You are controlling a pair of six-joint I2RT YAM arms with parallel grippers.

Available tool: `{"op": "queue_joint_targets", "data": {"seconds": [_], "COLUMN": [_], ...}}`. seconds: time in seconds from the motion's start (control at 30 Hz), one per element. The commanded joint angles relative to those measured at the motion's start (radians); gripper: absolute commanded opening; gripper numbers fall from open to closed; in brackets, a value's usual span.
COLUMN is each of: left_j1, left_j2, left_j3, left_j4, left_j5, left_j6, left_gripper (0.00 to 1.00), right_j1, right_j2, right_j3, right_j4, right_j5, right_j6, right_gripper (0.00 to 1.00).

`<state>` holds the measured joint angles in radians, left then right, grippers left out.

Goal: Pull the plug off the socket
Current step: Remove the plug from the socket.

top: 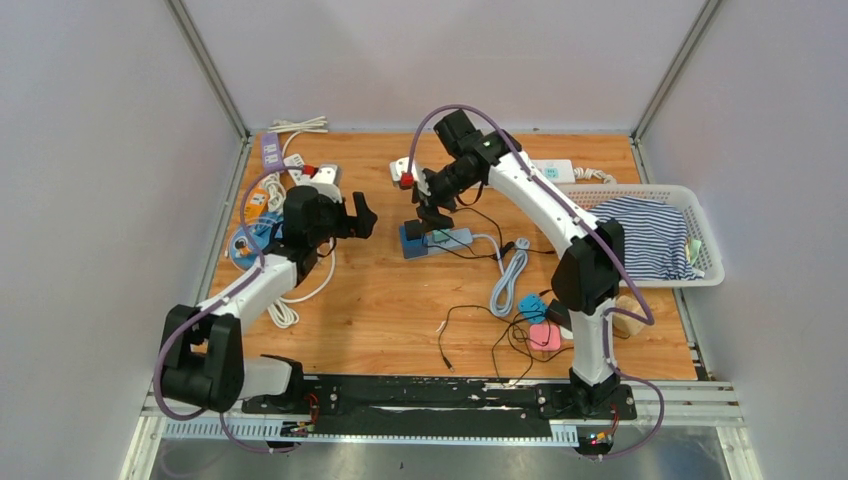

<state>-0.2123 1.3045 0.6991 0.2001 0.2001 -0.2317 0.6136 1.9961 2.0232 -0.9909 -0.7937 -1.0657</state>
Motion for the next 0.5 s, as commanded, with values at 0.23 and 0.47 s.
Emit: {"op": "queue_joint_targets", "data": {"seconds": [0.23,0.47], "left_j1": [-0.067,-0.049], "left_j2": [-0.197,-0.121], "left_j3": [-0.175,-0.18], "left_j4": [0.134,0.193], "left_j5": [-0.225,-0.153], "left_j6": [0.093,0.006], "left_gripper": [1.0,1.0], "right_j1": [0.067,0.12], "right_j2": [0.063,0.091], "right_j3": [0.027,0.064], "right_j4": [-0.026,-0.011], "right_j5": [0.153,0.284], "right_j6": [0.061,0.099], "right_gripper": [0.73,0.73]}}
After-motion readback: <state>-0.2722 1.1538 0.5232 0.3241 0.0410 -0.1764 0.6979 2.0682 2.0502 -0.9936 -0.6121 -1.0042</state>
